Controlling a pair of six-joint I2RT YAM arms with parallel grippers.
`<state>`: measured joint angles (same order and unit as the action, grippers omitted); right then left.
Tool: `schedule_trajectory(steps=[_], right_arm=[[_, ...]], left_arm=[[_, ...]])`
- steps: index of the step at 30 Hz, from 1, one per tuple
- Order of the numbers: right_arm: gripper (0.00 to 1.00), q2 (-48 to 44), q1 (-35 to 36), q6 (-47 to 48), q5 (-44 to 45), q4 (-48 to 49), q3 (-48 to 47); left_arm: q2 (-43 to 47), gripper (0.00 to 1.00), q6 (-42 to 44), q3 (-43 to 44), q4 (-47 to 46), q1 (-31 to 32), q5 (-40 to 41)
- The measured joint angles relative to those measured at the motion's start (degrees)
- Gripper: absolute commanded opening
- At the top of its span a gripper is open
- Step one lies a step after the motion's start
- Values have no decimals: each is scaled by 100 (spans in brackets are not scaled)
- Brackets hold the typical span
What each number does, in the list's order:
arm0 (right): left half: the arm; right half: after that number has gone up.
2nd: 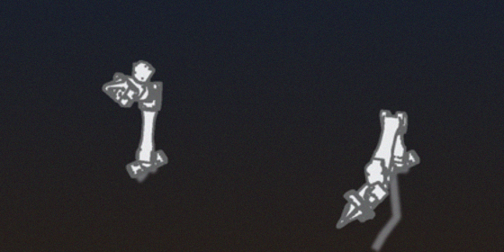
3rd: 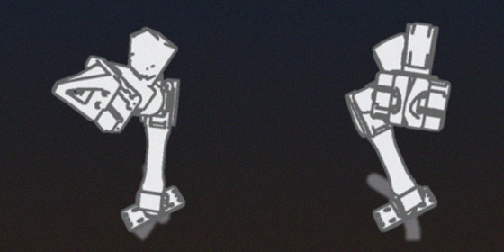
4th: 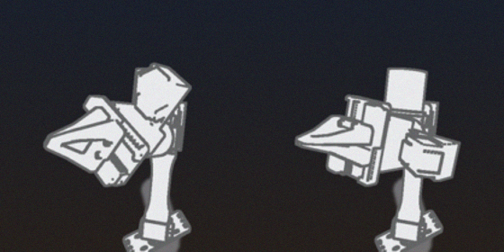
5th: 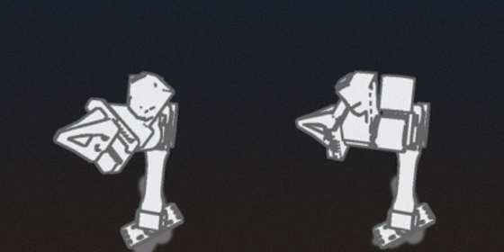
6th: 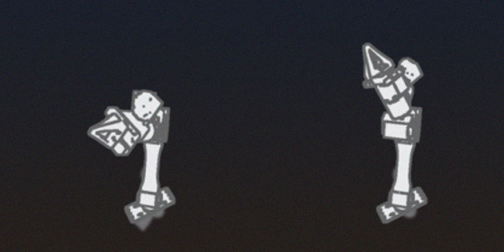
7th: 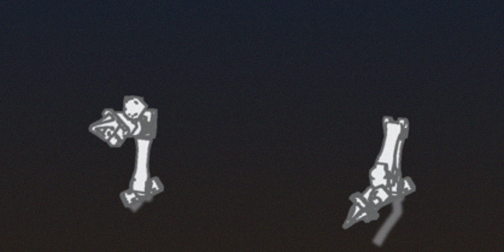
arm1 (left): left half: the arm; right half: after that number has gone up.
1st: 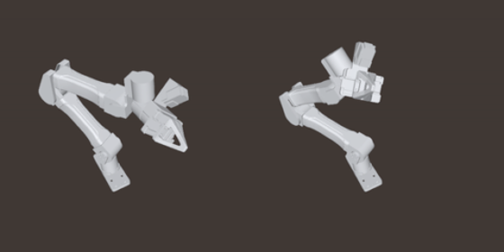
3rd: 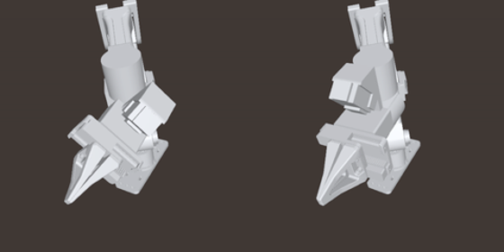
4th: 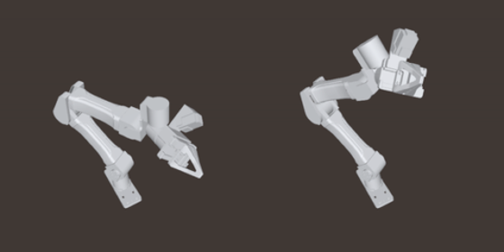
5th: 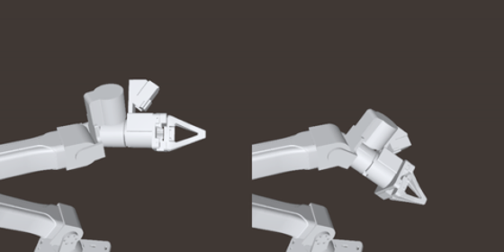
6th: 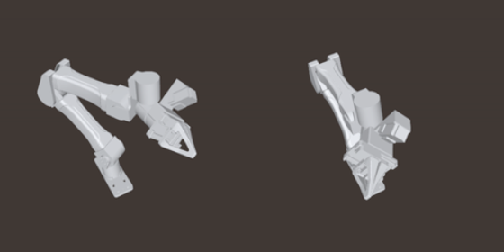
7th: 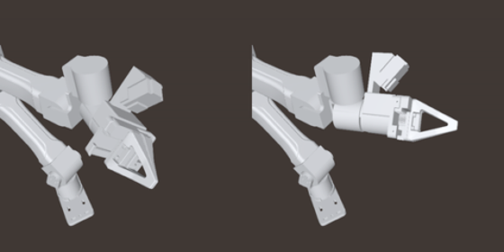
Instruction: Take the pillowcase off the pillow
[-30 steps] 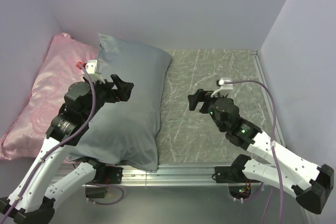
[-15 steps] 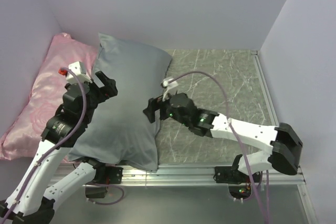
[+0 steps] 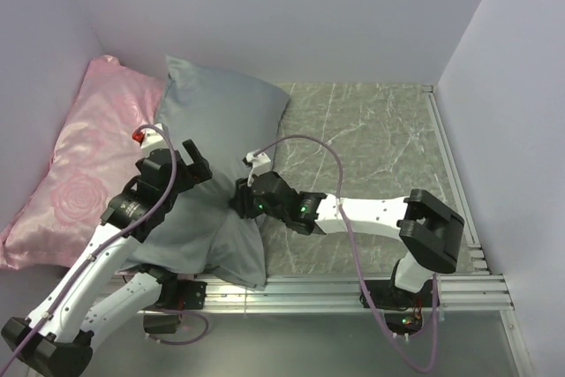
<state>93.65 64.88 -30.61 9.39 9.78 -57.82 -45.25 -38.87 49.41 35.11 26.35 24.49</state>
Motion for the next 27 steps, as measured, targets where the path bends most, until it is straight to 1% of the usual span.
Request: schedule_trajectory(steps=[1,4,8,13,16,18,19,20,22,23,24,26,27], right_arm=[[0,-26,-13,-74,59,0,0],[0,-234,-127,-361,295,-190,37],[0,-894,-446,-522,765,-761,208],[0,-1609,-1375,-531,1248,-1569,240],[0,-1727,-1998,-448,1401,-1867,240],[0,-1720,-2218,-385,1488,-2009,240],[2,-1707,-2260,-341,1517,-2079,234],[12,-1694,-2267,-313,1526,-2124,221],[22,-1639,-2267,-262,1530,-2199,153],[26,-1626,-2260,-232,1530,-2212,129],[35,-1626,-2260,-199,1532,-2236,109],[42,-1635,-2275,-175,1547,-2264,70],[48,-1650,-2284,-153,1554,-2273,68]], left_arm=[[7,96,-22,-61,-63,0,-52],[59,94,-81,-199,-282,0,-251],[153,94,-85,-291,-627,0,-713],[98,98,-61,-494,-1150,0,-1543],[-61,99,-31,-640,-1519,7,-2111],[-177,99,13,-713,-1773,22,-2500],[-221,99,24,-726,-1851,35,-2625],[-302,99,63,-741,-2013,87,-2911],[-380,99,146,-739,-2216,234,-3217],[-422,99,192,-723,-2258,341,-3283],[-472,99,258,-684,-2280,487,-3335],[-634,99,413,-549,-2273,857,-3318],[-721,98,485,-452,-2212,1095,-3158]])
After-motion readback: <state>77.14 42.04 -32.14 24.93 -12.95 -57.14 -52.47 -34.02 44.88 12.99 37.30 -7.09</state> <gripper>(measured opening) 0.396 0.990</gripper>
